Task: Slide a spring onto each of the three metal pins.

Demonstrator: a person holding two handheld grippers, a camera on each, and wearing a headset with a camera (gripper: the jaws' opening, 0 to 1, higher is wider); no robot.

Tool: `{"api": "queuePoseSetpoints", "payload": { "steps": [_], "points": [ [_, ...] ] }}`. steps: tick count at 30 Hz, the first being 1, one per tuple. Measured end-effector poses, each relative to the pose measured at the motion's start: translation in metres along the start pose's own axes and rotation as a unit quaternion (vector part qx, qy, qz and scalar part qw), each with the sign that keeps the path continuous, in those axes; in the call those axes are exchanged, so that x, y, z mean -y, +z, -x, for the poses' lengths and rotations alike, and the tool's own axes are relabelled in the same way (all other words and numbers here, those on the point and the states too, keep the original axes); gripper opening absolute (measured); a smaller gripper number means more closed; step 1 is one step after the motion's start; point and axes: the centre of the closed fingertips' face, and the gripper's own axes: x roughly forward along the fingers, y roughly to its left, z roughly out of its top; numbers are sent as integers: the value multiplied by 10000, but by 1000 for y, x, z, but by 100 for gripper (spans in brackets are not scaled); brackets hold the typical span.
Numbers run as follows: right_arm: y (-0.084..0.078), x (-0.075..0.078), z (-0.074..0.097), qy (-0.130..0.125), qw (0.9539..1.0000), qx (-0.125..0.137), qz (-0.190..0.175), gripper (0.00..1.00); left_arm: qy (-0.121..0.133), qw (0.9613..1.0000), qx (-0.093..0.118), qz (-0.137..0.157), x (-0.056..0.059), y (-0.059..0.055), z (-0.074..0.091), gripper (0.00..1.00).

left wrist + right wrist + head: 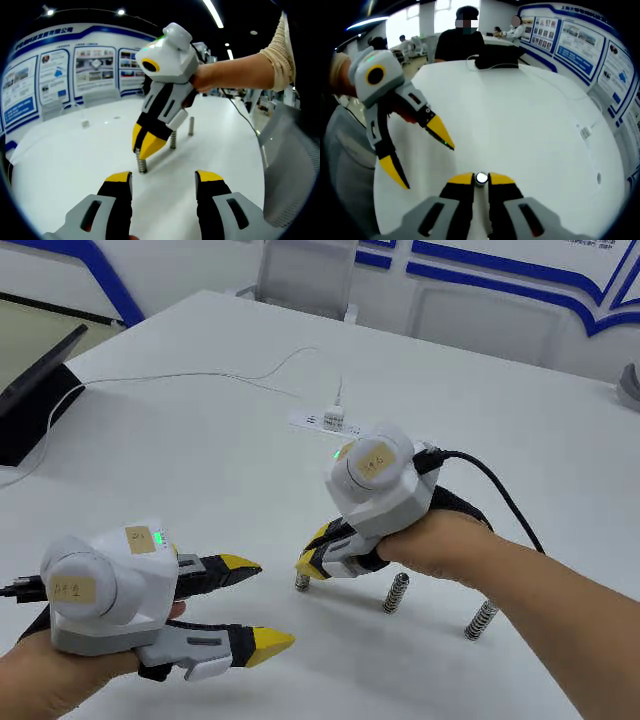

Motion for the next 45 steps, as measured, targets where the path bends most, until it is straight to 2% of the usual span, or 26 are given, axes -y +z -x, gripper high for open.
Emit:
{"api": "queuePoseSetpoints", "payload": {
  "steps": [8, 15, 33, 45],
  "points": [
    [-1, -1, 1, -19, 10000, 22, 1, 16, -8, 10000, 19, -25, 0, 3, -1, 52],
    [-1, -1, 12, -107, 9999, 135, -16, 22, -6, 10000, 32, -53, 0, 6, -2, 53],
    [-14, 4, 62, -508, 9970, 554, -181, 39, 14, 9999, 28, -131, 2, 14, -5, 56],
    [-42, 15, 98, -915, 9910, 849, -483, 48, 37, 9999, 10, -132, 1, 14, -5, 60]
  ]
}}
